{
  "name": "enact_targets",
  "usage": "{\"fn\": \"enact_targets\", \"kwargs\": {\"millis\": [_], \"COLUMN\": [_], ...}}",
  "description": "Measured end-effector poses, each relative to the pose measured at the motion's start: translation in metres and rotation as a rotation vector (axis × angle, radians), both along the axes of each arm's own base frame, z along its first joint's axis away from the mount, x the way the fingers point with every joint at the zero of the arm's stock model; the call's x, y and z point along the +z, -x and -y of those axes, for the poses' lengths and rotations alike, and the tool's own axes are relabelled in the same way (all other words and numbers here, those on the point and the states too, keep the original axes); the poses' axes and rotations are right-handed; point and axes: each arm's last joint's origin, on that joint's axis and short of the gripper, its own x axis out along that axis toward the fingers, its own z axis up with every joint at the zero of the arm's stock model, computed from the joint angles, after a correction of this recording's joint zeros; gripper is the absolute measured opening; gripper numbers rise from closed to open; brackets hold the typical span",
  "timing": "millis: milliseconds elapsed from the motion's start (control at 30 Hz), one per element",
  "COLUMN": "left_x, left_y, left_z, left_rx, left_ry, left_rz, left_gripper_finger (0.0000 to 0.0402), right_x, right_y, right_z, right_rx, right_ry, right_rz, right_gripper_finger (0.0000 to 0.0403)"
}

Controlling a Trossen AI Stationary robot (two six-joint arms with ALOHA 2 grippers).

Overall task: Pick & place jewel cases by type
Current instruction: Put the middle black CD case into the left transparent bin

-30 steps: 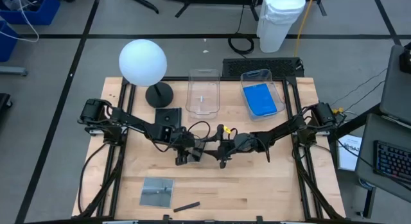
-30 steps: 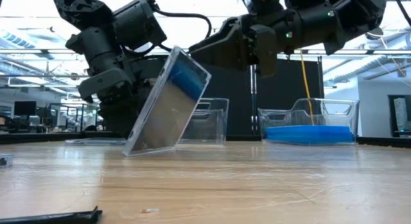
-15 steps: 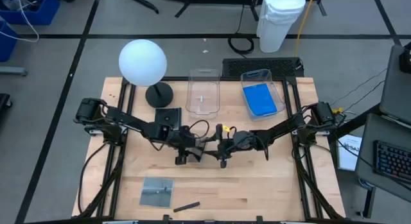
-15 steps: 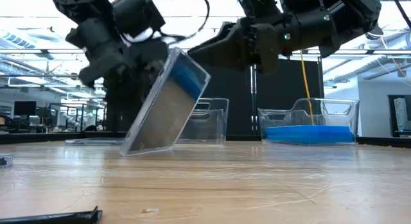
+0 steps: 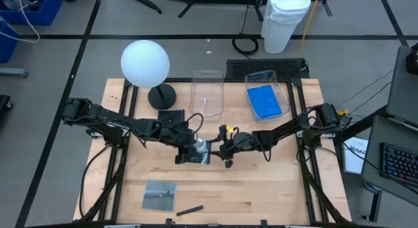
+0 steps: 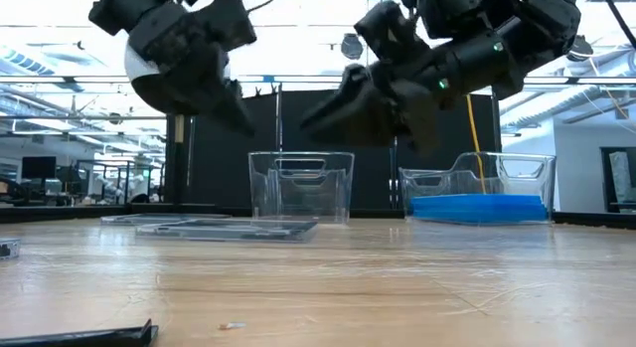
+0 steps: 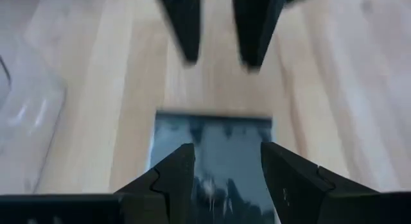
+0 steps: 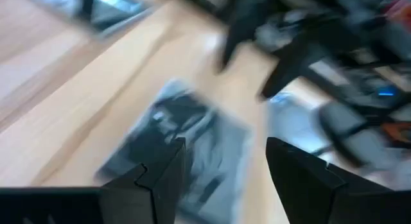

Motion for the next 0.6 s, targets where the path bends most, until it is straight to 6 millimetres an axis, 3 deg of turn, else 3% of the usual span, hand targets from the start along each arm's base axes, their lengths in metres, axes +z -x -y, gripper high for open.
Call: {"fn": "enact_targets", "kwargs": {"millis": [200,400,500,600], "left_x": [-0.021,-0.028,-0.03,-0.033], "left_y": [0.018,0.028,0.035,0.041], "left_z": [0.006,0.01,0.009,0.007], "left_rx": [0.038,0.113,0.14,0.169], "left_ry": [0.061,0.157,0.154,0.121], "left_rz": [-0.28,-0.426,-0.501,-0.565], "left_gripper_finger": [0.0184,0.0184,0.0184,0.0184], "right_x": [-0.021,-0.023,-0.025,-0.043], "right_y": [0.012,0.012,0.005,-0.005], "right_z": [-0.007,-0.008,-0.007,-0.007], "right_rx": [0.126,0.002,-0.074,-0.1], "right_ry": [-0.114,-0.286,-0.271,-0.257], "right_rz": [-0.258,-0.37,-0.348,-0.369], "right_gripper_finger": [0.0208,0.0208,0.0208,0.0208]}}
